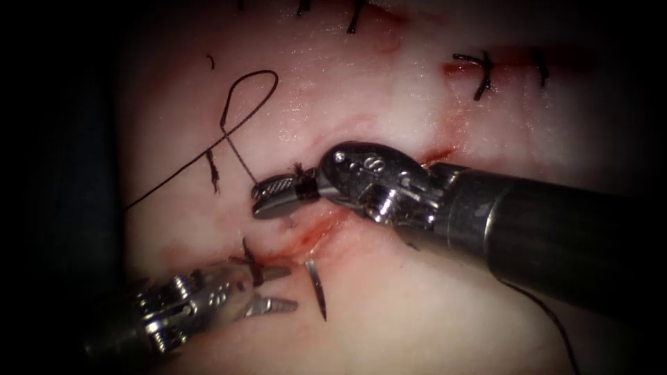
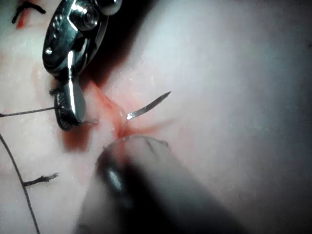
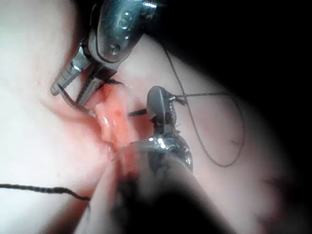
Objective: Wound Closure
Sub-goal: With the right tool, throw the needle through the skin above the cut, then use the left gripper to pull the needle through the skin.
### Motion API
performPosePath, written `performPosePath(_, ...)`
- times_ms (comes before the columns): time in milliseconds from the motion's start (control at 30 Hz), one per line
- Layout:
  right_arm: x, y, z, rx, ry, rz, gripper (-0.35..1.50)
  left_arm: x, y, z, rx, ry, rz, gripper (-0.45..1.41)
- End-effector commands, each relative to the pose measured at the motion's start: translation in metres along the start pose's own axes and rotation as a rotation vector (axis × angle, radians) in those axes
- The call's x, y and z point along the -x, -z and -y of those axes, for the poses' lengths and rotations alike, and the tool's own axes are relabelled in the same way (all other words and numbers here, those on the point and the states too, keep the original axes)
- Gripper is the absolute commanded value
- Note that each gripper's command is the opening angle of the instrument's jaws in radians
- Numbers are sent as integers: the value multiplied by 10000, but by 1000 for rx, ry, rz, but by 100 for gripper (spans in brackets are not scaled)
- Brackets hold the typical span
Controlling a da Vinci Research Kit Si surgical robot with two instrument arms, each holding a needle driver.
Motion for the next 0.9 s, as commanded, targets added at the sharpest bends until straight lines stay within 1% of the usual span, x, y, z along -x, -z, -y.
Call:
performPosePath(33, 0, -4, -6, 3, 5, 4, -35, -4, -6, 3, -1, -1, -1, 46)
performPosePath(100, -1, -5, -9, 6, 4, 2, -35, -4, -6, 2, -1, 5, -1, 45)
performPosePath(133, -5, -7, -16, 55, 49, -55, 0, -4, -7, 2, -3, -30, -1, 43)
performPosePath(167, -12, -6, -25, 157, 92, -121, 86, -5, -7, -1, -9, -110, 3, 36)
performPosePath(200, -13, -5, -29, 182, 94, -134, 113, -6, -7, -3, -11, -150, 1, 35)
performPosePath(233, -15, 2, -37, 205, 102, -145, 121, -7, -7, -9, -21, -241, -16, 42)
performPosePath(267, -15, 9, -41, 218, 103, -151, 124, -7, -6, -11, -21, -281, -21, 44)
performPosePath(300, -15, 22, -48, 242, 95, -166, 126, -9, -4, -15, -23, -367, -25, 50)
performPosePath(367, -16, 40, -57, 266, 82, -208, 128, -11, -1, -17, -24, -429, -24, 55)
performPosePath(400, -17, 49, -60, 272, 77, -229, 126, -14, 2, -18, -45, -478, -20, 58)
performPosePath(433, -18, 61, -65, 280, 75, -265, 124, -16, 5, -18, -77, -509, -14, 58)
performPosePath(500, -21, 79, -70, 300, 72, -305, 124, -22, 9, -17, -141, -572, -16, 61)
performPosePath(567, -23, 97, -74, 331, 78, -324, 121, -30, 15, -14, -191, -629, -64, 62)
performPosePath(600, -23, 109, -75, 356, 78, -338, 119, -35, 20, -11, -243, -656, -111, 63)
performPosePath(633, -23, 109, -75, 356, 78, -338, 119, -35, 20, -11, -243, -656, -111, 63)
performPosePath(667, -20, 116, -77, 374, 87, -346, 113, -38, 24, -9, -284, -663, -130, 63)
performPosePath(767, -16, 118, -78, 367, 84, -343, 98, -43, 27, -6, -355, -680, -169, 63)
performPosePath(833, -15, 115, -78, 367, 85, -342, 96, -50, 28, -1, -403, -672, -203, 64)
performPosePath(900, -15, 112, -77, 361, 87, -346, 94, -53, 23, 1, -405, -679, -216, 65)
